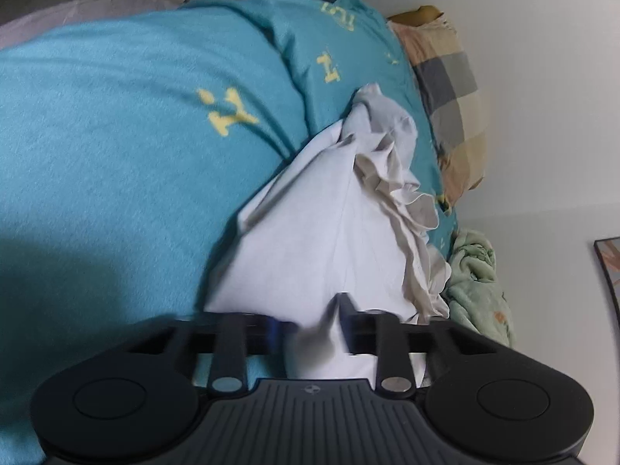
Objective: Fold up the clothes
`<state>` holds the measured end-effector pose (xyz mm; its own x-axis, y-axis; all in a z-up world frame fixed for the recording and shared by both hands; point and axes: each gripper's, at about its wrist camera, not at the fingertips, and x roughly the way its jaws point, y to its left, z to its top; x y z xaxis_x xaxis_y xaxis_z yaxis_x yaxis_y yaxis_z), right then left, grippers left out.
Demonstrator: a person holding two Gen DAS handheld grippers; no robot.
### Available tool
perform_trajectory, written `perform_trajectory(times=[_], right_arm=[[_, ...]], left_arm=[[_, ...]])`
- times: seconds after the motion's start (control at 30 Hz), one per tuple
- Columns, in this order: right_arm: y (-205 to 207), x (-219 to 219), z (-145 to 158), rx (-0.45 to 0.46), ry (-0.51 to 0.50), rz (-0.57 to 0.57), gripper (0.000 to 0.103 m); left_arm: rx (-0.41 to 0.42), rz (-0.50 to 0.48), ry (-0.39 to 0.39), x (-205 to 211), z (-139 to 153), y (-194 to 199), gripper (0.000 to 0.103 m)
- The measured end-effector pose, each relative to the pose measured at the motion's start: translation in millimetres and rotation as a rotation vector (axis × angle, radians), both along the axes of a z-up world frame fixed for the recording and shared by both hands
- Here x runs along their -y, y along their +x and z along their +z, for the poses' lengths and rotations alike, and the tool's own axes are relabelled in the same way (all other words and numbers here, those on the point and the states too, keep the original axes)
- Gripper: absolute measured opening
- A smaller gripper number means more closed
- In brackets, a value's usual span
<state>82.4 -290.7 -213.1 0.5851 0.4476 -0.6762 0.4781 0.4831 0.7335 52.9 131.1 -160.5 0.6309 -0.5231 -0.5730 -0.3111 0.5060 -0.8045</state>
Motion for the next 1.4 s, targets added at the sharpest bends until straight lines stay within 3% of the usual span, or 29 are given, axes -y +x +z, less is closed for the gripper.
perform_trajectory(times=[0.03,0.1,0.2,0.27,0.43,0.6,0.8,0.93,1.07,1.17,1.4], right_arm=[[-0.4,-0.2,1.6,0.008,-0.018,-0.005,0.017],[-1.9,3.1,5.2,0.029,-0.019,-0.018,0.013],[-10.0,4.0,25.6,0.105,-0.059,-0.035,0.011],[-14.8,3.0,45.8,0.147,-0.09,-0.03,0.01],[-39.9,2.4,100.9,0.225,-0.111,-0.037,0.01],[-92.7,5.2,139.2,0.265,-0.13,-0.03,0.01],[-149.8,9.7,151.9,0.249,-0.109,-0.03,0.01],[-142.0,10.0,161.9,0.247,-0.097,-0.026,0.011],[-101.8,9.5,169.9,0.248,-0.101,-0.025,0.011],[-59.0,9.8,167.9,0.226,-0.09,-0.038,0.011],[46.0,4.3,143.4,0.152,-0.066,-0.054,0.011]], left_arm=[[0.018,-0.004,0.003,1.0,4.4,-0.9,0.014],[0.052,-0.008,0.001,2.7,13.3,-3.4,0.011],[0.099,-0.009,-0.018,3.4,34.3,-12.7,0.009],[0.145,-0.016,0.02,5.5,58.6,-20.8,0.008],[0.206,-0.01,0.007,5.6,116.1,-53.6,0.008],[0.198,0.0,0.004,1.4,149.1,-110.0,0.008],[0.195,0.004,0.034,-5.5,174.8,-176.7,0.008],[0.204,0.011,0.041,-3.6,188.2,-160.9,0.008],[0.196,0.025,0.019,-1.9,193.5,-121.9,0.008],[0.162,0.041,-0.011,-1.6,184.5,-75.6,0.008],[0.115,0.061,0.002,2.3,150.1,31.0,0.009]])
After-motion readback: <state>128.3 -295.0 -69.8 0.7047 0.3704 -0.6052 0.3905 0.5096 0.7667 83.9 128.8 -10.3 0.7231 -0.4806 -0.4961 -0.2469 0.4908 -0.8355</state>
